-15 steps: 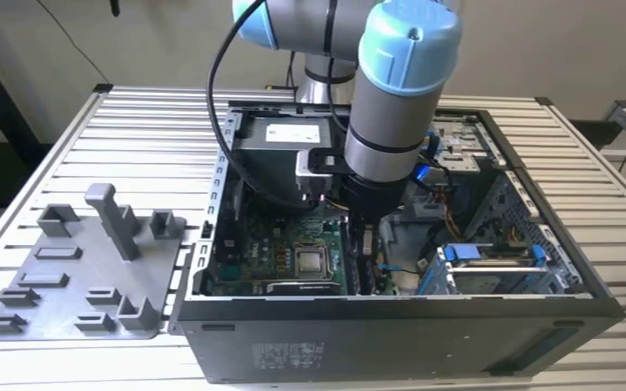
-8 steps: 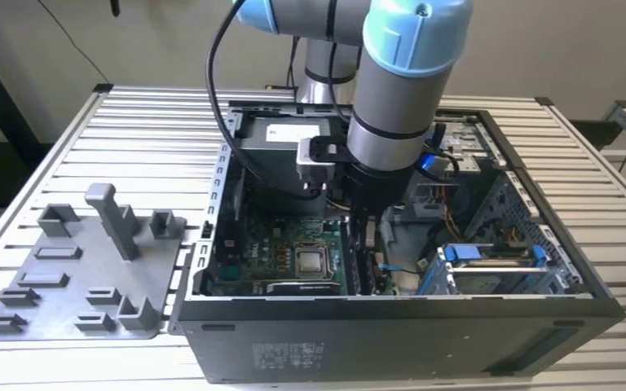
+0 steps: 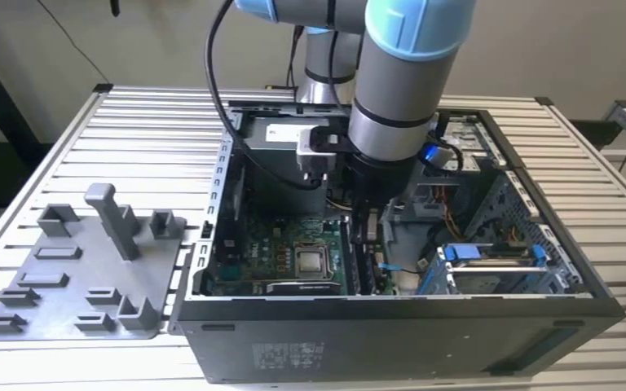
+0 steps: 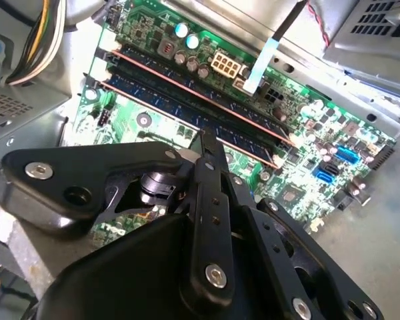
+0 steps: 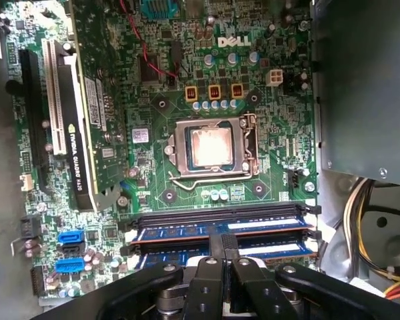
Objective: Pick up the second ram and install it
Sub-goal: 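Press down the second ram until it locks into place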
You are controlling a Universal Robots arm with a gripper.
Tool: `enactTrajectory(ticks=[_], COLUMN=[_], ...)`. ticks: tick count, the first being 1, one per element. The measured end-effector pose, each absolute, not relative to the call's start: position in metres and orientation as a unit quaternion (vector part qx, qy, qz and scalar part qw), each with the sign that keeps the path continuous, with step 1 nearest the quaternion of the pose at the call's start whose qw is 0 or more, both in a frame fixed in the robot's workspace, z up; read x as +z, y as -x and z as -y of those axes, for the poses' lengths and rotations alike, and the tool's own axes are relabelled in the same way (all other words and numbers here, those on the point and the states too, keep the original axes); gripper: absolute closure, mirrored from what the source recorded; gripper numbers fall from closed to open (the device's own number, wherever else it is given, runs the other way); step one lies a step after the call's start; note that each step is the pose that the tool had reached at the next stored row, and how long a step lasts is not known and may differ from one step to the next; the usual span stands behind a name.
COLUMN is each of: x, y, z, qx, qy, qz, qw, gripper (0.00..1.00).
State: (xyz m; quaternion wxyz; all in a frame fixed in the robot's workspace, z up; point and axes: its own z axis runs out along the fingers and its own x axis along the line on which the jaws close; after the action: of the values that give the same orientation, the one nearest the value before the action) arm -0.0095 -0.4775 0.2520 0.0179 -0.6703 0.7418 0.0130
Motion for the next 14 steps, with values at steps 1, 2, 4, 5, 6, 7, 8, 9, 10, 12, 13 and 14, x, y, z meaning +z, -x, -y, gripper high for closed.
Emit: enactTrajectory(ticks=[1, 2, 4, 5, 6, 7, 8, 9, 10, 12, 13, 14], x=[0.253, 0.255, 0.260, 0.263, 0.265, 0.267, 0.270, 0.271, 0.272, 0.272, 0.272, 0.272], y=[0.009, 0.010, 0.009, 0.009, 0.010, 0.010, 0.010, 0.009, 0.009, 0.009, 0.009, 0.009], z=[0.477, 0.477, 0.477, 0.477, 0.477, 0.477, 0.477, 0.477, 0.477, 0.477, 0.477, 0.477], qx=[0.013, 0.013, 0.013, 0.013, 0.013, 0.013, 0.013, 0.013, 0.013, 0.013, 0.013, 0.013], qy=[0.670, 0.670, 0.670, 0.670, 0.670, 0.670, 0.670, 0.670, 0.670, 0.670, 0.670, 0.670], qz=[-0.742, -0.742, -0.742, -0.742, -0.742, -0.742, -0.742, -0.742, -0.742, -0.742, -0.742, -0.742], qw=[0.018, 0.018, 0.018, 0.018, 0.018, 0.018, 0.018, 0.018, 0.018, 0.018, 0.018, 0.018], gripper=[0.89, 0.89, 0.89, 0.89, 0.89, 0.89, 0.89, 0.89, 0.89, 0.89, 0.89, 0.89])
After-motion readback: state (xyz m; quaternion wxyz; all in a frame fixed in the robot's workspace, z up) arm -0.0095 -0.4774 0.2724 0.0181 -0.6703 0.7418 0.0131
